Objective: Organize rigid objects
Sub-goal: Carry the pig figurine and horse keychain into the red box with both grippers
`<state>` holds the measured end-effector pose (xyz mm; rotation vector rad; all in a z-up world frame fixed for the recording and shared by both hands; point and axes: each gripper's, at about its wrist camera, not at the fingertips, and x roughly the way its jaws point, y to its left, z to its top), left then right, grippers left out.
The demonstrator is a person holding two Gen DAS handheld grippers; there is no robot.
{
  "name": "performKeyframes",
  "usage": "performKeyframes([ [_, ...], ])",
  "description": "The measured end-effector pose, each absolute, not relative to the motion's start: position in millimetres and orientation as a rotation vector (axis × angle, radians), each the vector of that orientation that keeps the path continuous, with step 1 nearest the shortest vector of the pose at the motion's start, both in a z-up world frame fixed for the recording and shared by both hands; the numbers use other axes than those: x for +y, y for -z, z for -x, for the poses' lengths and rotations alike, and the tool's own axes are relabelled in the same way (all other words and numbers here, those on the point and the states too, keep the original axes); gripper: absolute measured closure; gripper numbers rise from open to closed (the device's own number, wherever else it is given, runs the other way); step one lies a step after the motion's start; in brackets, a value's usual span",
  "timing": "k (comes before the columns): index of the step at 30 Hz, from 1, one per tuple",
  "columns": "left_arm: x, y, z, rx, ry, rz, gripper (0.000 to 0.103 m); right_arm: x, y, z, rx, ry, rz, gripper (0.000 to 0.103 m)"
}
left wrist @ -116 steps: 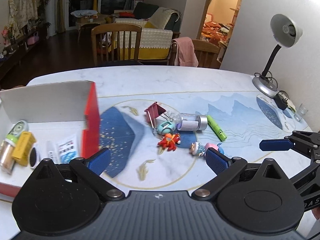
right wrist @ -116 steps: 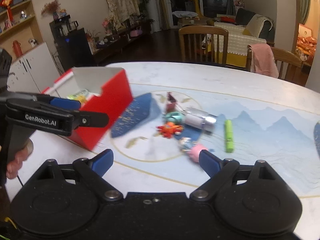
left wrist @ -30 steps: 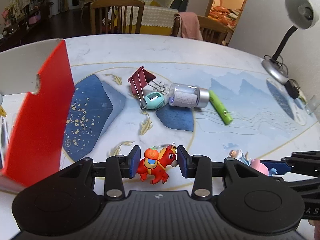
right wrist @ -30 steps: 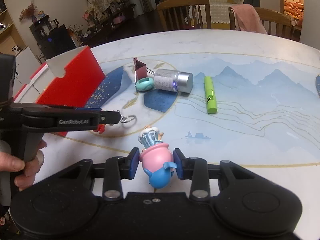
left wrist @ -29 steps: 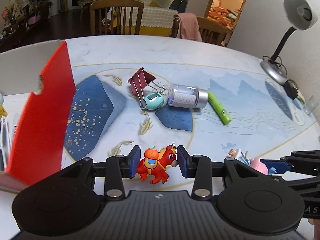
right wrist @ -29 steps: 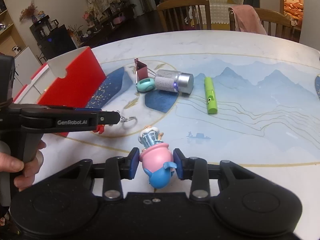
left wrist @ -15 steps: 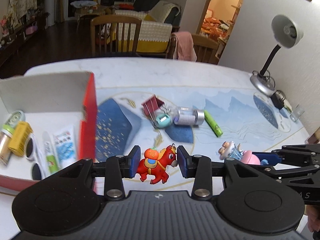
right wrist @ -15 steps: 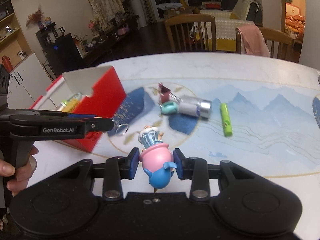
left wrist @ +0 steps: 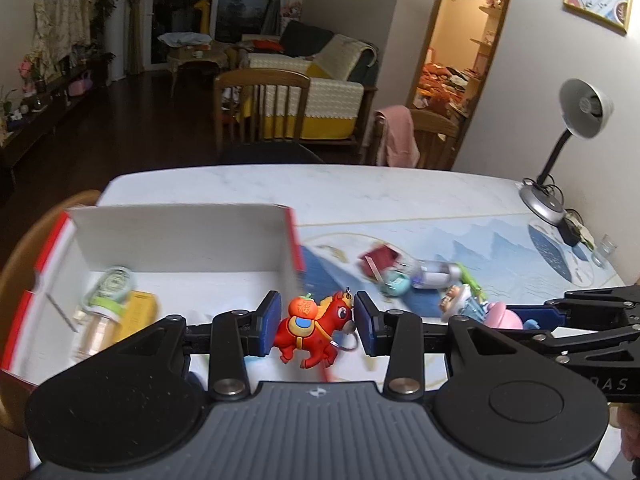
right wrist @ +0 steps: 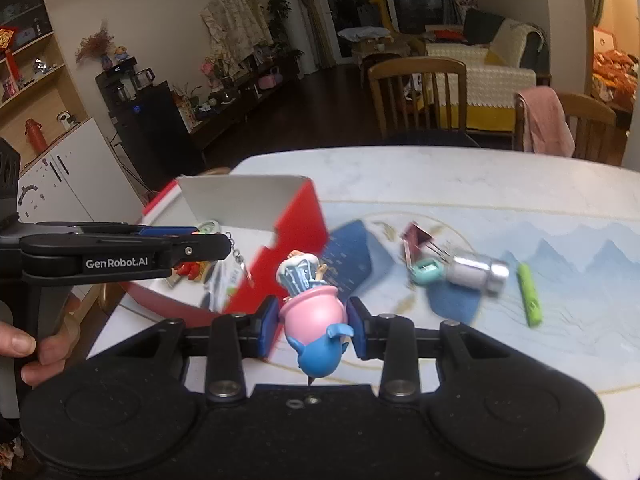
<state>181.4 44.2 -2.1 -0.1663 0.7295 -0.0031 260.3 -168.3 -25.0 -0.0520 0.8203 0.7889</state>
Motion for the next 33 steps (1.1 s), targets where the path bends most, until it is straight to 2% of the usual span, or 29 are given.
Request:
performKeyframes([
  [16, 169, 5, -192, 0.742, -0.085, 0.14, 0.064, -47, 26, -260, 0.797, -0.796, 0.134, 0.067],
  [33, 202, 67, -249, 0.87, -0.048, 0.141, 0.064, 50, 95, -274, 0.931, -0.785, 0.371, 0.067],
])
